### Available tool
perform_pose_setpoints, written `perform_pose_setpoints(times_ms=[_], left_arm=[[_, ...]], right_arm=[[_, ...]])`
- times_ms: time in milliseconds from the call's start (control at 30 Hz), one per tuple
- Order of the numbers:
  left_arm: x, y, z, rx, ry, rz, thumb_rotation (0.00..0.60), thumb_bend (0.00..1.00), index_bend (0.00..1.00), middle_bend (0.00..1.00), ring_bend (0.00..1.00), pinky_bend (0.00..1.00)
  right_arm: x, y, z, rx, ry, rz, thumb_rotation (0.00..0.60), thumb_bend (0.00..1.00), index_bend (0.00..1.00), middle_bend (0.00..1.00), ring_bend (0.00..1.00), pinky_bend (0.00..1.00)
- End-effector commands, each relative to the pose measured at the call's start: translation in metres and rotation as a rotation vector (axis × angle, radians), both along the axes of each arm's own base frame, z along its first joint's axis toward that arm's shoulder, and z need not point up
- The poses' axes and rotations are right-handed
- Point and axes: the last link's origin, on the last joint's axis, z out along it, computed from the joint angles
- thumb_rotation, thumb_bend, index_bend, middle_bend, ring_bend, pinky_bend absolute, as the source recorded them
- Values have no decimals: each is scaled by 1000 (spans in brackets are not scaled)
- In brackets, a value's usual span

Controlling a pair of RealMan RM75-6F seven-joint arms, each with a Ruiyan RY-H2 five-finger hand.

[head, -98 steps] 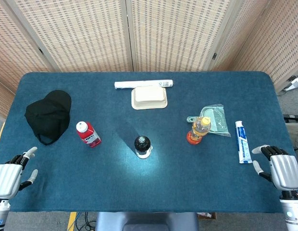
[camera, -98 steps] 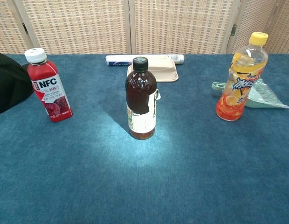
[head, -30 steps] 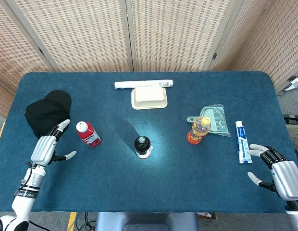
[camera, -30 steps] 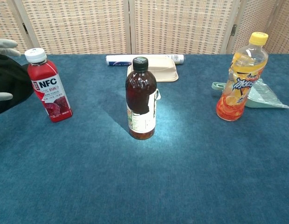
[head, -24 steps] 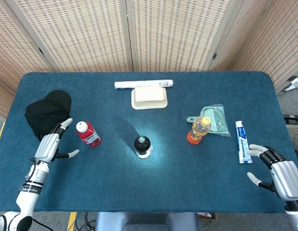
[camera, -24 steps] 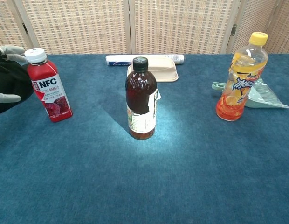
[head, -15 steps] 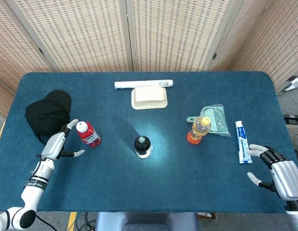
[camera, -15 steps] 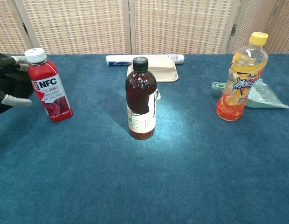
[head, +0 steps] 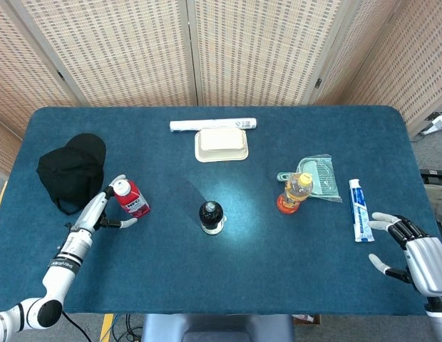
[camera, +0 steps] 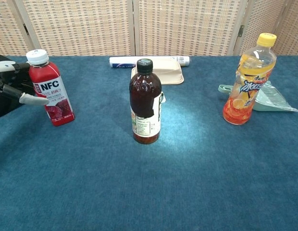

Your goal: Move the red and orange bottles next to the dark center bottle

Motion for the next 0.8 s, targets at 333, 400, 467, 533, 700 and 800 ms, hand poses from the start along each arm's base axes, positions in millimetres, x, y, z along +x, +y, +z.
perform_pose_setpoints(times_ms=[333,400,467,533,700,800], left_arm=[[9,4,-7,-23,-80,26,600,56,65,88,51,113],[8,5,-8,-20,-73,29,600,56,65,88,50,113],[7,6,-8,-14,-66,38,600,56,59,80,50,113],[6,8,-9,-9,-59,48,600,56,45,52,49,113],[5,12,-11,2,-44,73,600,56,19,19,52,118],[5,12,-12,8,-38,87,600,56,20,22,68,122]], right_arm=[[0,-1,0,-7,-3,4,600,199,333,262,209,411],[0,-1,0,-5,-4,3,600,199,333,262,209,411],[0,-1,-1,-3,-3,4,600,199,333,262,209,411],[0,-1,-1,-2,-3,5,600,199,333,262,209,411],[1,0,-1,-4,-3,8,600,200,332,262,209,411],[1,0,-1,-5,-2,9,600,200,332,262,209,412]])
